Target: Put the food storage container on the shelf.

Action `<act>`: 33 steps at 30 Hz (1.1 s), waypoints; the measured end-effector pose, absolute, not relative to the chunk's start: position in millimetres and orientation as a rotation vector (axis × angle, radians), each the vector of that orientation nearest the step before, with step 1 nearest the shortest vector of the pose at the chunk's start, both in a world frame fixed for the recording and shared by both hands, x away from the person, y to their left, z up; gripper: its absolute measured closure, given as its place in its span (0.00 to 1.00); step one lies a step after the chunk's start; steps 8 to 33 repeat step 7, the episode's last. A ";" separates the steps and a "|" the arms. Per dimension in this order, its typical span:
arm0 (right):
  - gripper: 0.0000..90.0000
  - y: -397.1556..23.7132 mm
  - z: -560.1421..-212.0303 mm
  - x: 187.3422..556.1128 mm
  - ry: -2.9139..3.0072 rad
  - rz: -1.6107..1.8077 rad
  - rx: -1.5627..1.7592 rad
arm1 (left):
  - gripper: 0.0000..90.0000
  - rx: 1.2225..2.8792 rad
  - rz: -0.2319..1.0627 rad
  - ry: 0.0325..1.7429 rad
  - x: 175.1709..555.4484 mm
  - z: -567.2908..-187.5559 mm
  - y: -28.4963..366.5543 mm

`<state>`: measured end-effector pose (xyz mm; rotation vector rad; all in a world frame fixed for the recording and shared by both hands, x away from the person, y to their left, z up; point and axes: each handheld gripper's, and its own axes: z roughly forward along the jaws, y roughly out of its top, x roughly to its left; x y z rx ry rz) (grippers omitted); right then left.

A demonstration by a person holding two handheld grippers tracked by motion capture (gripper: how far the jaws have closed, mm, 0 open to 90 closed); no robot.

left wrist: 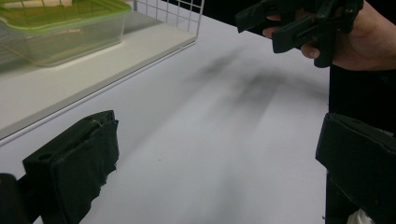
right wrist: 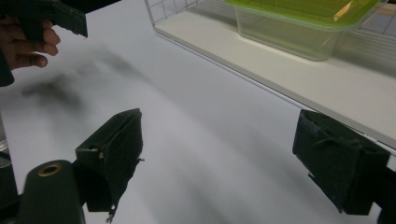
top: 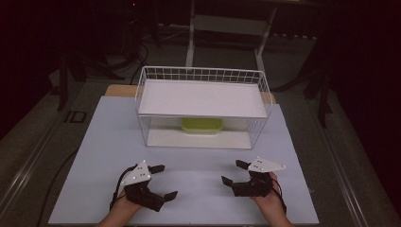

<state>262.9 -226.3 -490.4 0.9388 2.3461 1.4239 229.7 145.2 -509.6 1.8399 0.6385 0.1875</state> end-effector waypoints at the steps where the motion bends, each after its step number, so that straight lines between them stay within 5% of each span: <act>1: 0.18 -225.7 -490.9 263.0 2.350 1.408 0.940 | 0.00 1.838 0.183 0.641 230.2 -509.9 145.3; 33: 0.17 -224.8 -493.3 265.5 2.360 1.402 0.956 | 0.00 1.824 0.181 0.647 231.7 -509.9 146.9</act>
